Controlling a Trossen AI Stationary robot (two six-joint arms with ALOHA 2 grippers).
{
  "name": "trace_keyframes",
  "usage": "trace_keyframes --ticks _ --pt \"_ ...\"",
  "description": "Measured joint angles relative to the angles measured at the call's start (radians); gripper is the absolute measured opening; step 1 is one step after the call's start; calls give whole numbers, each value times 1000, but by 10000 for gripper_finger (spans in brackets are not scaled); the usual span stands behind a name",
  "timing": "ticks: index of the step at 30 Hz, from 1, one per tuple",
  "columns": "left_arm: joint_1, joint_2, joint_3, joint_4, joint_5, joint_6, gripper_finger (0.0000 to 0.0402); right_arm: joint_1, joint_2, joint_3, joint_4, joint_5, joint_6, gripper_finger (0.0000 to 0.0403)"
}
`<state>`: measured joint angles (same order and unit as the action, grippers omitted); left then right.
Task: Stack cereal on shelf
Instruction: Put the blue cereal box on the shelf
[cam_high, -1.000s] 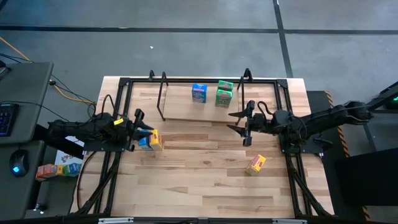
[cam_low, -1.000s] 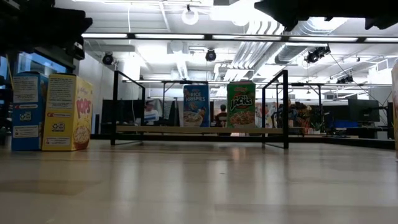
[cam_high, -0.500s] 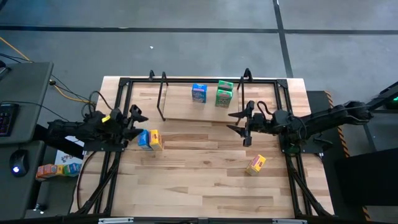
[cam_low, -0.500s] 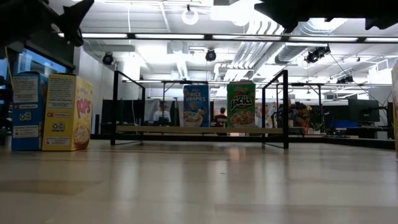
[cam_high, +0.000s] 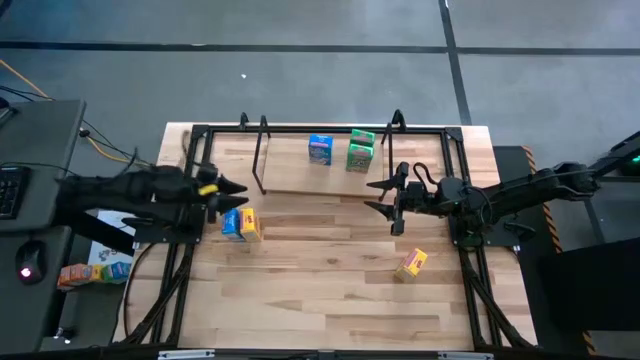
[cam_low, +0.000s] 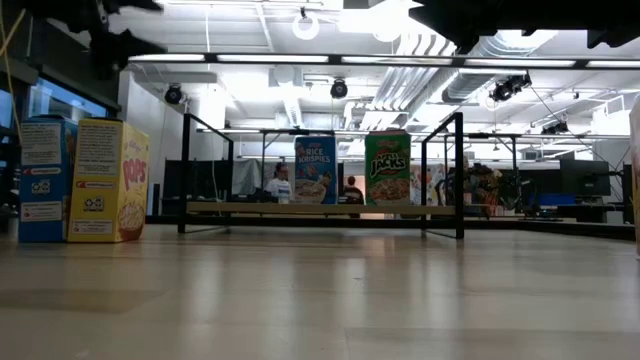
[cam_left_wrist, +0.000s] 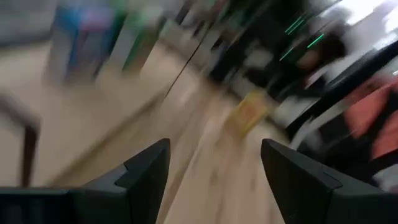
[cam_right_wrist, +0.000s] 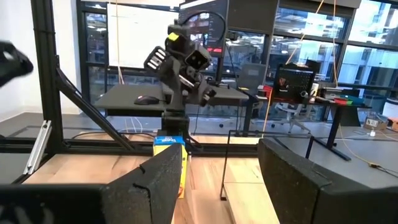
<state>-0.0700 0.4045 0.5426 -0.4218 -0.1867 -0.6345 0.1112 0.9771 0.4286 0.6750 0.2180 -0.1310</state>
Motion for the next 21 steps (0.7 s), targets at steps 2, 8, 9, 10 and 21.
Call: trace_keyframes --ticks 2,8,9,10,21 --pt "-28 101 84 -149 -12 -72 243 0 0 0 -10 0 0 204" --pt "-168 336 272 -425 -129 -272 243 0 0 0 -37 0 -4 204" --pt "-197 361 300 -474 -165 -311 243 0 0 0 -40 0 -4 204" --pt "-225 382 324 -533 -201 -353 243 0 0 0 -43 0 -4 204" --pt "-500 588 375 -909 -362 -910 243 0 0 0 -50 0 0 204"
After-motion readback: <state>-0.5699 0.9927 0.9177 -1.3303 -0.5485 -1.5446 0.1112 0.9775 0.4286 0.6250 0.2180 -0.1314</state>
